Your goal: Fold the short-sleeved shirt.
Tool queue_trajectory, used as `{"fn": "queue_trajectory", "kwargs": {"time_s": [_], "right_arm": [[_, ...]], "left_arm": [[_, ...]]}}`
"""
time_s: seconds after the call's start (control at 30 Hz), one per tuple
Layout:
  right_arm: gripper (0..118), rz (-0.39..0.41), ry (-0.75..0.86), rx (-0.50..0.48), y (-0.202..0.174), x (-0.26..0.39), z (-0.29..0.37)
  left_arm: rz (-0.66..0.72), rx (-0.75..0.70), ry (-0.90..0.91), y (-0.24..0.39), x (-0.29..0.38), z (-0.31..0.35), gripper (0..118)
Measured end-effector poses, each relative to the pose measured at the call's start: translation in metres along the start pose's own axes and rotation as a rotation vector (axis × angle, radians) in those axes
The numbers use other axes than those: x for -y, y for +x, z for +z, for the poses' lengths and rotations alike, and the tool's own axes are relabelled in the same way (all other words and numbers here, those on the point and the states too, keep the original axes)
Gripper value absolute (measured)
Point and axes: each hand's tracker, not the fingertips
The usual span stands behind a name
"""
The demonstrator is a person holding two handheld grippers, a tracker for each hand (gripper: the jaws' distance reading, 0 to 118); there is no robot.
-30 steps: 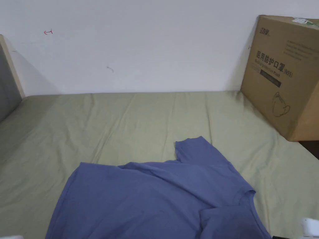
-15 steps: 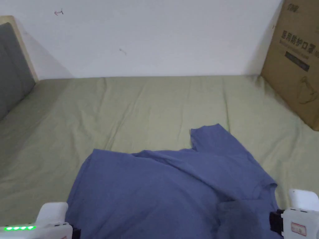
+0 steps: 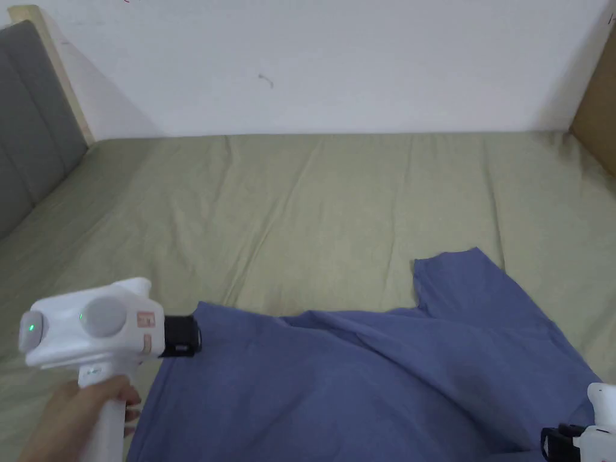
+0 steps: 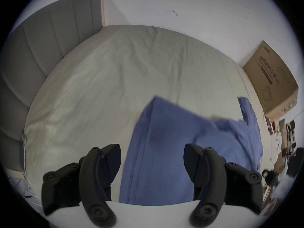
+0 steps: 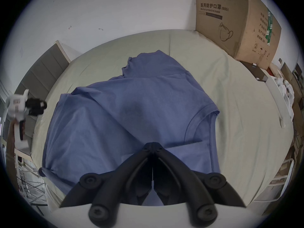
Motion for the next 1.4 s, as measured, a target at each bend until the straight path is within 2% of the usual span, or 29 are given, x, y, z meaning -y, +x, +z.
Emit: {"fn": "queue_trajectory", "kwargs": {"time_s": [0.07,0.2,0.3,0.37,0.4,0.43,0.47,0.5,0.53,0.57,0.67,0.77,0.8,0.83,0.87,0.9,0.93,0.97,1.0,1.13,1.2,1.23,1.27,1.3,1.4], "right_arm": [[0,-0.003,-0.006,-0.007,0.001,-0.001,-0.003],[0,-0.004,-0.028,0.010,0.004,0.000,-0.010],[0,-0.034,-0.044,0.019,0.012,0.002,-0.013],[0,-0.045,-0.057,0.028,0.017,0.005,-0.015],[0,-0.047,-0.060,0.038,0.018,0.006,-0.015],[0,-0.047,-0.064,0.043,0.023,0.006,-0.016],[0,-0.052,-0.066,0.048,0.025,0.007,-0.015],[0,-0.061,-0.067,0.051,0.027,0.007,-0.015],[0,-0.068,-0.070,0.048,0.028,0.007,-0.015],[0,-0.073,-0.072,0.044,0.032,0.005,-0.016],[0,-0.074,-0.068,0.033,0.033,-0.004,-0.017],[1,-0.063,-0.036,0.006,0.045,-0.030,-0.024],[11,-0.046,-0.022,-0.015,0.047,-0.042,-0.025],[34,-0.033,-0.020,-0.019,0.047,-0.058,-0.029],[64,-0.029,-0.025,-0.017,0.050,-0.074,-0.034],[74,-0.020,-0.023,-0.011,0.052,-0.091,-0.042],[74,-0.025,-0.016,-0.006,0.056,-0.108,-0.051],[93,-0.025,-0.017,-0.010,0.059,-0.124,-0.061],[94,-0.021,-0.022,-0.019,0.062,-0.142,-0.073],[94,-0.035,-0.068,0.010,0.072,-0.196,-0.121],[91,-0.049,-0.150,0.071,0.076,-0.206,-0.148],[86,-0.046,-0.177,0.079,0.077,-0.206,-0.159],[62,-0.024,-0.202,0.082,0.077,-0.205,-0.167],[44,-0.035,-0.205,0.098,0.074,-0.201,-0.172],[40,0.012,-0.201,0.118,0.066,-0.190,-0.179]], "left_arm": [[0.018,0.005,-0.012,0.004,-0.026,-0.021,93],[0.016,0.006,-0.056,0.019,-0.056,-0.058,93],[0.006,-0.020,-0.088,0.026,-0.060,-0.084,92],[-0.001,-0.046,-0.149,0.024,-0.053,-0.105,80],[0.000,-0.070,-0.182,0.023,-0.047,-0.114,79],[-0.045,-0.077,-0.121,0.025,-0.041,-0.113,76],[-0.064,-0.068,-0.073,0.029,-0.038,-0.106,62],[-0.058,-0.085,-0.089,0.031,-0.036,-0.101,43],[-0.087,-0.108,-0.062,0.033,-0.035,-0.095,18],[-0.125,-0.135,-0.049,0.035,-0.035,-0.091,3],[-0.158,-0.110,-0.068,0.030,-0.038,-0.087,3],[-0.126,-0.089,-0.061,0.025,-0.041,-0.075,2],[-0.116,-0.077,-0.054,0.024,-0.041,-0.070,2],[-0.117,-0.071,-0.048,0.024,-0.041,-0.065,2],[-0.120,-0.067,-0.047,0.024,-0.041,-0.061,2],[-0.122,-0.058,-0.043,0.022,-0.041,-0.060,2],[-0.131,-0.049,-0.044,0.023,-0.041,-0.057,2],[-0.134,-0.051,-0.042,0.024,-0.040,-0.054,2],[-0.141,-0.053,-0.035,0.025,-0.039,-0.051,2],[-0.160,-0.055,-0.034,0.025,-0.039,-0.049,2],[-0.161,-0.053,-0.033,0.025,-0.039,-0.049,2],[-0.165,-0.055,-0.032,0.026,-0.038,-0.047,2],[-0.172,-0.056,-0.027,0.027,-0.038,-0.046,2],[-0.179,-0.057,-0.027,0.026,-0.038,-0.048,2],[-0.198,-0.059,-0.027,0.027,-0.037,-0.047,2]]}}
